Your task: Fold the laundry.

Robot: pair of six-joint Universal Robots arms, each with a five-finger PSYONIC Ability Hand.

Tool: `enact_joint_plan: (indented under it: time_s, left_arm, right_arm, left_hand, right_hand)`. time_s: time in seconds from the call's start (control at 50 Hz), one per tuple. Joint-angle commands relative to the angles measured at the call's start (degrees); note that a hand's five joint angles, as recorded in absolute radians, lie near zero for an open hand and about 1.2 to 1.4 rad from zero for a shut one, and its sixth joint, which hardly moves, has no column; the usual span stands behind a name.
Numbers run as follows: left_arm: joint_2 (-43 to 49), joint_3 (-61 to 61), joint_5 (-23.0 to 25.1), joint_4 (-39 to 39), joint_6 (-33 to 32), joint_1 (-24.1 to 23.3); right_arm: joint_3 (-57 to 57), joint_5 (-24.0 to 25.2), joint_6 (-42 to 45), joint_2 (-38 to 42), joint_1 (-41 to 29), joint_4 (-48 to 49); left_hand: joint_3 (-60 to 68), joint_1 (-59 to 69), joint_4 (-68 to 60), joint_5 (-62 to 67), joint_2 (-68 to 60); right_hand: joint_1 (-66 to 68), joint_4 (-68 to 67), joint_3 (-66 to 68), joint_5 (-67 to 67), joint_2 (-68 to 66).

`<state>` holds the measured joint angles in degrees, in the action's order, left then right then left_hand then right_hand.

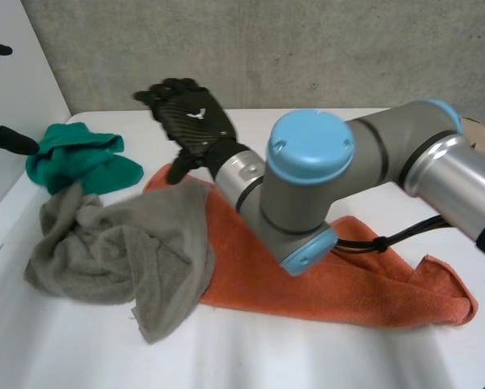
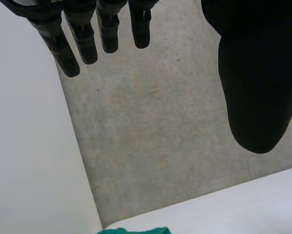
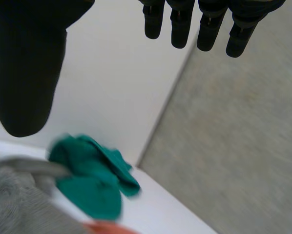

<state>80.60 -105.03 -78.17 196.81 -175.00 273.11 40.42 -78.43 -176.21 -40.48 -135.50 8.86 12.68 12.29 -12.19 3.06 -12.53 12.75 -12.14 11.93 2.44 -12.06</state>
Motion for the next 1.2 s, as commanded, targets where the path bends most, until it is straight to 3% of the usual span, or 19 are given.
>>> enact_joint_plan:
  time_s: [0.02, 0.16, 0.18, 0.26, 0.32, 0.4, 0.52, 0.58, 0.6, 0.62, 0.64, 0.74, 0.84, 1.02, 1.06, 1.12, 1.14, 1.2]
  left_arm:
    - [0.87, 2.01, 4.24, -5.64, -0.16, -0.55]
    - [1.22, 1.41, 15.49, -17.24, -4.9, -1.44]
    - [2.01, 0.62, 18.11, -20.04, -7.17, -1.52]
    - [5.78, -1.67, 21.21, -23.67, -14.28, -2.84]
    - [9.3, -2.38, 20.34, -22.36, -19.75, -3.81]
    - [18.33, -1.68, 14.04, -15.09, -28.62, -5.39]
    - [29.41, 0.08, 8.92, -6.98, -34.78, -8.37]
    - [31.81, 0.7, 8.47, -6.18, -35.94, -8.56]
    - [32.25, 1.57, 8.21, -5.74, -35.94, -8.38]
    - [32.08, 1.93, 8.12, -5.39, -35.76, -8.29]
    - [31.81, 2.36, 7.86, -4.78, -35.33, -8.12]
    - [27.51, 5.61, 3.12, 0.58, -28.31, -6.8]
    - [25.39, 12.81, -6.27, 6.38, -19.95, -4.43]
    - [34.7, 29.16, -19.2, 4.46, -28.02, 0.67]
    - [36.2, 30.66, -20.18, 2.97, -28.03, 1.02]
    - [37.96, 30.94, -17.56, -0.9, -26.45, 0.15]
    - [38.22, 30.15, -15.02, -2.91, -25.4, -0.64]
    - [38.05, 28.13, -10.79, -5.47, -24.08, -2.05]
  right_arm:
    - [7.37, -0.41, 1.48, -7.84, 5.07, -10.16]
    - [18.89, -0.49, 4.46, -15.76, 9.9, -13.25]
    - [22.04, -0.49, 6.03, -17.6, 11.13, -13.6]
    - [30.48, -0.58, 10.43, -21.55, 13.94, -13.43]
    - [35.68, -0.05, 12.72, -23.67, 15.53, -13.17]
    - [45.25, 0.73, 15.27, -27.53, 18.51, -10.89]
    - [54.4, 3.11, 15.72, -31.84, 23.17, -6.15]
    - [56.26, 3.72, 15.72, -32.82, 24.93, -4.64]
    - [57.05, 3.99, 15.63, -33.34, 26.07, -4.12]
    - [57.4, 4.16, 15.63, -33.61, 26.6, -3.85]
    - [57.58, 4.17, 15.63, -33.78, 26.96, -3.67]
    - [58.46, 4.52, 15.45, -34.58, 28.63, -3.76]
    - [58.81, 4.87, 15.45, -35.28, 29.16, -3.94]
    - [58.9, 4.69, 15.72, -36.51, 30.3, -4.99]
    - [58.9, 4.52, 15.8, -36.77, 30.47, -5.34]
    - [58.81, 4.52, 16.16, -36.95, 30.74, -5.96]
    - [58.73, 4.52, 16.5, -37.04, 31.0, -6.57]
    - [58.46, 4.43, 17.82, -37.13, 31.27, -8.06]
  left_hand:
    - [-1.13, -0.74, 0.64, -1.51, 0.99]
    - [-2.12, -1.74, 1.63, -2.51, 1.98]
    - [-2.68, -2.29, 2.19, -3.06, 2.53]
    - [-2.68, -2.29, 2.19, -3.06, 2.53]
    - [-2.68, -2.29, 2.19, -3.06, 2.53]
    - [-2.68, -2.29, 2.19, -3.06, 2.53]
    - [-1.82, -1.43, 1.33, -2.2, 1.67]
    - [17.79, 18.17, -18.28, 17.41, -17.93]
    - [45.53, 45.92, -46.02, 45.15, -45.67]
    - [61.8, 62.18, -62.29, 61.41, -61.94]
    - [67.27, 67.65, -67.76, 66.89, -67.41]
    - [67.32, 67.71, -67.81, 66.94, -67.47]
    - [67.32, 67.71, -67.81, 66.94, -67.47]
    - [67.32, 67.71, -67.81, 66.94, -67.47]
    - [67.32, 67.71, -67.81, 66.94, -67.47]
    - [67.32, 67.71, -67.81, 66.94, -67.47]
    - [43.36, 43.75, -43.85, 42.98, -43.5]
    - [6.38, 6.77, -6.87, 6.0, -6.53]
  right_hand:
    - [-2.75, 2.14, -1.93, -2.44, 2.06]
    - [-2.75, 2.14, -1.93, -2.44, 2.06]
    - [-2.75, 2.14, -1.93, -2.44, 2.06]
    - [-2.75, 2.14, -1.93, -2.44, 2.06]
    - [-2.75, 2.14, -1.93, -2.44, 2.06]
    - [-2.75, 2.14, -1.93, -2.44, 2.06]
    - [-2.75, 2.14, -1.93, -2.44, 2.06]
    - [-2.75, 2.14, -1.93, -2.44, 2.06]
    - [-2.75, 2.14, -1.93, -2.44, 2.06]
    - [-2.75, 2.14, -1.93, -2.44, 2.06]
    - [-2.75, 2.14, -1.93, -2.44, 2.06]
    - [-2.75, 2.14, -1.93, -2.44, 2.06]
    - [-2.75, 2.14, -1.93, -2.44, 2.06]
    - [-2.75, 2.14, -1.93, -2.44, 2.06]
    - [-2.75, 2.14, -1.93, -2.44, 2.06]
    - [-2.75, 2.14, -1.93, -2.44, 2.06]
    - [-2.75, 2.14, -1.93, -2.44, 2.06]
    - [-2.75, 2.14, -1.93, -2.44, 2.06]
